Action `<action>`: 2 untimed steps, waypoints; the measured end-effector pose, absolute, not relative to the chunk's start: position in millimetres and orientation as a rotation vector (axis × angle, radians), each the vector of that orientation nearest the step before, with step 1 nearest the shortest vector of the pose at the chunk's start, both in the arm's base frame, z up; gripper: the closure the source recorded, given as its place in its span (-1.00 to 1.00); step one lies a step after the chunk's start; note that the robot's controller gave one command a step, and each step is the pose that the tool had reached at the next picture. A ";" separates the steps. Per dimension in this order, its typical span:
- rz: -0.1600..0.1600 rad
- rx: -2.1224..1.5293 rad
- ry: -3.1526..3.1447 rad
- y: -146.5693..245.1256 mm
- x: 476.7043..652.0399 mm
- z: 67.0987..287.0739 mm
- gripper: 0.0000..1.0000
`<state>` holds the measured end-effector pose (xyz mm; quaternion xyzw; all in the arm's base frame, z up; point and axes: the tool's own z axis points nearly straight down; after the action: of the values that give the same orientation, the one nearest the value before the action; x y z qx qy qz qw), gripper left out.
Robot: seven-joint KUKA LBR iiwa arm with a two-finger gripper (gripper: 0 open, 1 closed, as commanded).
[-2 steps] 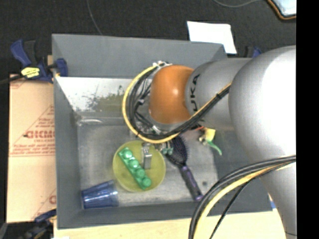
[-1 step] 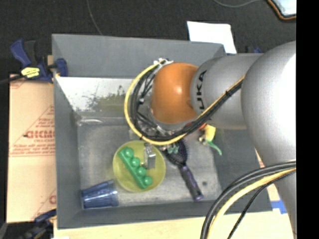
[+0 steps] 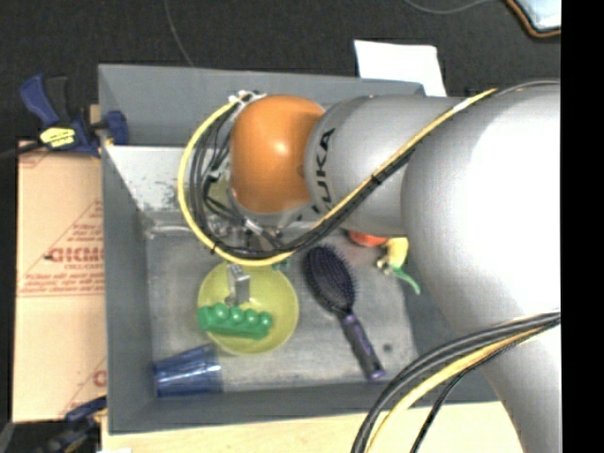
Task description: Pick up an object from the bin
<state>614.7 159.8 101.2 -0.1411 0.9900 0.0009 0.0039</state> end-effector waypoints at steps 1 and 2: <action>-0.010 -0.624 3.060 157.4 601.5 70.9 -1.00; 0.005 -0.603 3.065 138.3 653.4 74.4 1.00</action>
Offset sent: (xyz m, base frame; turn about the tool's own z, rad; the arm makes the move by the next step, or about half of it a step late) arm 0.0360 -0.0226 -0.0312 -0.1092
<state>653.4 138.3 74.4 -0.1931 0.9811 0.0015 0.0089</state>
